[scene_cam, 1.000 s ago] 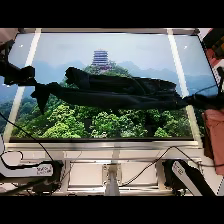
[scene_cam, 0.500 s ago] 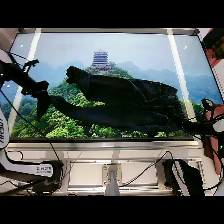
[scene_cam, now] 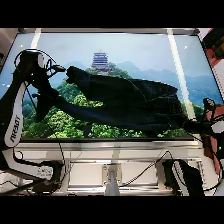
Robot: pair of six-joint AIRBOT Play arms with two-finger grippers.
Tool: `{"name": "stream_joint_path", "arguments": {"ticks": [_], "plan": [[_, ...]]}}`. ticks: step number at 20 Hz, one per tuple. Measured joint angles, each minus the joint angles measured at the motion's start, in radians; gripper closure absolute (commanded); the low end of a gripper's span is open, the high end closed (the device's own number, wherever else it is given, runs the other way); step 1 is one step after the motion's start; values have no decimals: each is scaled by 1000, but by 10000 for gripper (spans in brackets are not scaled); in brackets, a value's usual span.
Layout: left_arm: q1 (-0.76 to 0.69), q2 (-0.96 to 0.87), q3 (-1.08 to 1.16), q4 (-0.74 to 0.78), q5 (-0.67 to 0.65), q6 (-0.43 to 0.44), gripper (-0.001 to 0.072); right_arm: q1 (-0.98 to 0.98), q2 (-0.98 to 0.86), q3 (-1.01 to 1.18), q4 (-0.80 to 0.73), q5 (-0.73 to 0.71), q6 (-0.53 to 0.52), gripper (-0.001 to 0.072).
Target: Fold the clothes and pants, and hang the long-sleeved shirts on hangers.
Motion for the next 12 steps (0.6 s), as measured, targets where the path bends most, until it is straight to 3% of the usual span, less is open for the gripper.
{"name": "stream_joint_path", "arguments": {"ticks": [4,9,12], "plan": [[10,140,0,50,-12,64,682,0,0,0,2,-9,1,674],[43,397,0,-61,-86,286,682,0,1,0,-1,-13,0,674],[50,473,-3,-147,-106,355,682,0,1,0,-3,-14,0,674]]}}
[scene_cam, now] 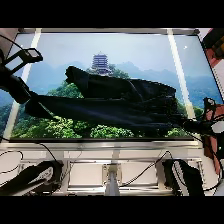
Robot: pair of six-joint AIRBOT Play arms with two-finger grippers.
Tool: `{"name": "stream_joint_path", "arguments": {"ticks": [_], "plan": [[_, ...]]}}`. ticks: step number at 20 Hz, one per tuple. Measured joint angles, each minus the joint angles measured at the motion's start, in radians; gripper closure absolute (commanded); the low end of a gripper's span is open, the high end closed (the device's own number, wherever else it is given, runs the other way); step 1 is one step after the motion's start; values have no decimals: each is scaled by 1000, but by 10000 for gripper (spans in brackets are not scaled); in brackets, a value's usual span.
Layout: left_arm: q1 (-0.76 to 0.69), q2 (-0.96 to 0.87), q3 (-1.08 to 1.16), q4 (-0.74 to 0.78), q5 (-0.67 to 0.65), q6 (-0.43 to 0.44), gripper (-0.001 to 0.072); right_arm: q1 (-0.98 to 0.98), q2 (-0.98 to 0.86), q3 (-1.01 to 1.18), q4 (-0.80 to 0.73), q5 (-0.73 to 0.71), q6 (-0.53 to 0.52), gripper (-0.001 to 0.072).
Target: Fold the clothes and pants, and hang the long-sleeved shirts on hangers.
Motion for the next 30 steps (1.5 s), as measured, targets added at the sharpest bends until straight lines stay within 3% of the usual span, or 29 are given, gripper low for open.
{"name": "stream_joint_path", "arguments": {"ticks": [5,10,14,19,20,22,23,28,30], "plan": [[0,-119,-45,-104,-3,59,681,0,0,0,0,-3,0,674],[-36,-361,-60,13,118,158,681,0,0,0,0,-5,0,674],[-106,-429,-61,217,351,182,681,0,0,-1,10,-27,0,674],[-174,-447,-62,313,751,192,679,0,0,-1,16,-48,0,674],[-181,-449,-62,319,817,193,631,0,0,-1,17,-50,0,674],[-190,-455,-62,329,916,194,177,0,0,-1,19,-52,0,674],[-192,-459,-62,328,947,182,46,0,0,-1,19,-53,0,674],[-192,-465,-63,310,1015,-42,56,0,0,-1,19,-55,0,674],[-185,-460,-63,316,1021,-154,198,0,0,-1,20,-56,0,674]]}}
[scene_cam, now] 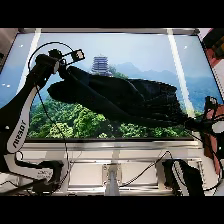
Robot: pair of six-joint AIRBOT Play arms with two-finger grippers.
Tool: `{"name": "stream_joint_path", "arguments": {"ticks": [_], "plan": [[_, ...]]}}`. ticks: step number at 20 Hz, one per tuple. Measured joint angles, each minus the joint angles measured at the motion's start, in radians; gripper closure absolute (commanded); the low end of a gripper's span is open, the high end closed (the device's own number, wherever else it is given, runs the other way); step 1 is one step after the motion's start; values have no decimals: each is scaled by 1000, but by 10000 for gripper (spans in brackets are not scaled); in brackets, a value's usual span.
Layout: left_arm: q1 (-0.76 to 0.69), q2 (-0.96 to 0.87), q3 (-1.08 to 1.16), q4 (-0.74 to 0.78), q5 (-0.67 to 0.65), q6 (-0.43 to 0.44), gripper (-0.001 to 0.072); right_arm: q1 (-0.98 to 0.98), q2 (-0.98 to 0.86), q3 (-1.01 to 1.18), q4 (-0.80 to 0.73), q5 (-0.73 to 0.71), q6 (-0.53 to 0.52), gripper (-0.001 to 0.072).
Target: Fold the clothes and pants, and hang the long-sleeved shirts on hangers.
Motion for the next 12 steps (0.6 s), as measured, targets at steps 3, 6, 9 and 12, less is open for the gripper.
{"name": "stream_joint_path", "arguments": {"ticks": [3,6,9,12], "plan": [[27,22,0,14,-33,-195,245,0,0,0,1,0,0,674],[92,51,0,20,-102,-422,242,0,0,0,2,-1,0,674],[189,69,-1,3,-187,-583,242,0,0,0,2,-9,0,674],[291,75,-12,-119,-264,-581,218,0,0,0,2,-20,0,674]]}}
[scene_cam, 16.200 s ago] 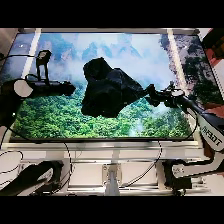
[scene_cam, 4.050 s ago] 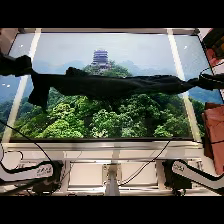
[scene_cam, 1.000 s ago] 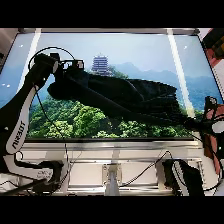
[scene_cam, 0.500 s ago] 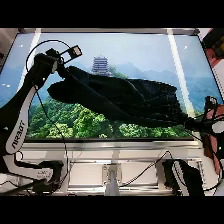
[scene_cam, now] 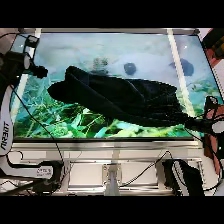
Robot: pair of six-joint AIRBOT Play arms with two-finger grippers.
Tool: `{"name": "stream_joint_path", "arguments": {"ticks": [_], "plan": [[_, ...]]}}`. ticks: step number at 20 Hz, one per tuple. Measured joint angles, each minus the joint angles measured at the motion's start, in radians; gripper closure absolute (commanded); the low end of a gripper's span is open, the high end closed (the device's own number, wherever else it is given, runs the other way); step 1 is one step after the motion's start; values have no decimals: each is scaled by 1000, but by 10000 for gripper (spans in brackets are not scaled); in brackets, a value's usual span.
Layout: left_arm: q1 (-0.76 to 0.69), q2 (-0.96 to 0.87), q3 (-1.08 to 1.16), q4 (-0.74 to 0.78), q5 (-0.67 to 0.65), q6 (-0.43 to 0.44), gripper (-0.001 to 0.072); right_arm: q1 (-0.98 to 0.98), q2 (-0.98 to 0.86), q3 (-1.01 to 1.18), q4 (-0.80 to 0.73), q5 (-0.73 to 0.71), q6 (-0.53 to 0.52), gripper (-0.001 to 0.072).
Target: Fold the clothes and pants, and hang the long-sleeved shirts on hangers.
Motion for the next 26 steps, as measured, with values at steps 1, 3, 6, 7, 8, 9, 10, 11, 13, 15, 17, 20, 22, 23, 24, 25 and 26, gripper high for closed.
{"name": "stream_joint_path", "arguments": {"ticks": [1,3,6,7,8,9,10,11,13,15,17,20,22,23,24,25,26], "plan": [[26,0,-6,-44,-14,24,128,0,0,0,0,-2,0,674],[67,-4,-22,-125,-34,79,56,0,0,0,0,-5,0,674],[91,-33,-35,-194,-53,148,65,0,0,0,0,-6,0,674],[93,-47,-38,-224,-57,171,69,0,0,0,0,-7,0,674],[94,-61,-39,-258,-60,198,68,0,0,0,0,-8,0,674],[94,-75,-41,-290,-61,223,68,0,0,0,0,-8,0,674],[94,-92,-42,-320,-62,245,68,0,0,0,0,-8,0,674],[93,-106,-42,-348,-61,264,68,0,0,0,0,-8,0,674],[93,-137,-43,-397,-56,290,68,0,0,0,0,-9,0,674],[93,-163,-43,-426,-43,307,149,0,0,0,0,-9,0,674],[93,-190,-43,-445,-34,312,384,0,0,0,0,-9,0,673],[93,-217,-43,-459,-7,312,679,0,0,0,4,-9,0,674],[93,-222,-43,-468,6,293,680,0,0,0,17,-10,0,674],[94,-222,-41,-485,0,285,681,0,0,0,26,-10,0,674],[97,-218,-39,-514,-16,282,681,0,0,0,36,-10,0,674],[105,-209,-37,-560,-44,282,681,0,0,0,45,-10,0,674],[117,-196,-35,-620,-74,283,681,0,0,1,51,-9,0,674]]}}
